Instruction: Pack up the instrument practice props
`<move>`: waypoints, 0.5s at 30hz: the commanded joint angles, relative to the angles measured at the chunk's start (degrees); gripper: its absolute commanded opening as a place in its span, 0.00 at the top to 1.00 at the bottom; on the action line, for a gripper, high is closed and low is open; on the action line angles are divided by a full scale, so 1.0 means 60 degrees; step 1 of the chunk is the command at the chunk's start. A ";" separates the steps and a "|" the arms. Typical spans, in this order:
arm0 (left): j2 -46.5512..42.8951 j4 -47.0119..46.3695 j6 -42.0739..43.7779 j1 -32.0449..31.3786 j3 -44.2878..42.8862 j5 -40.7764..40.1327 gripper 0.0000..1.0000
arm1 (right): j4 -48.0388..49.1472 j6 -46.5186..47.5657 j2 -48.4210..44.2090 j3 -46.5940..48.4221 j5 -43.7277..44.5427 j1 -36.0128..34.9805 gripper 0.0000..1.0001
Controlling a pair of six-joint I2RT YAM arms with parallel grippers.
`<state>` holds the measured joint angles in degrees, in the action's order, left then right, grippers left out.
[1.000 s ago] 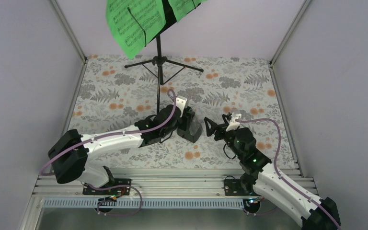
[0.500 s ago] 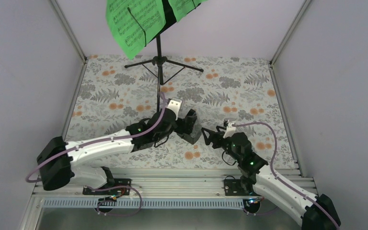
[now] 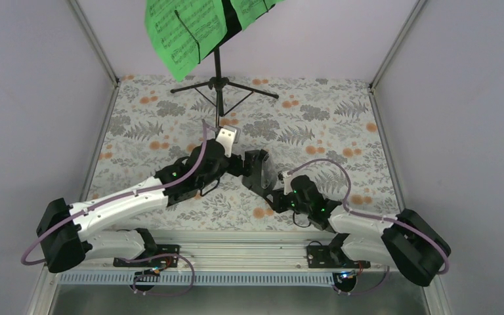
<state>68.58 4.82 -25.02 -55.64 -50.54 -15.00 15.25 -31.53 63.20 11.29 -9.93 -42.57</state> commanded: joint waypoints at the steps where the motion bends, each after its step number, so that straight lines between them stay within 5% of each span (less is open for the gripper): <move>1: -0.0528 0.0065 0.0083 0.0279 0.0184 0.0362 0.00 | 0.0529 0.0176 0.0721 0.0536 0.0727 -0.0228 0.60; 8: -0.0928 0.0209 -0.0014 0.0649 0.0527 0.0562 0.00 | 0.0430 -0.0511 0.1262 0.0915 0.2525 -0.0230 0.57; 15: -0.1029 0.0354 0.0067 0.0732 0.0497 0.0553 0.00 | 0.0522 -0.0115 0.0635 0.0799 0.3220 0.0682 0.42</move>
<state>63.46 6.20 -24.91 -51.57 -47.77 -12.36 16.23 -34.02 69.21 15.70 4.47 -42.15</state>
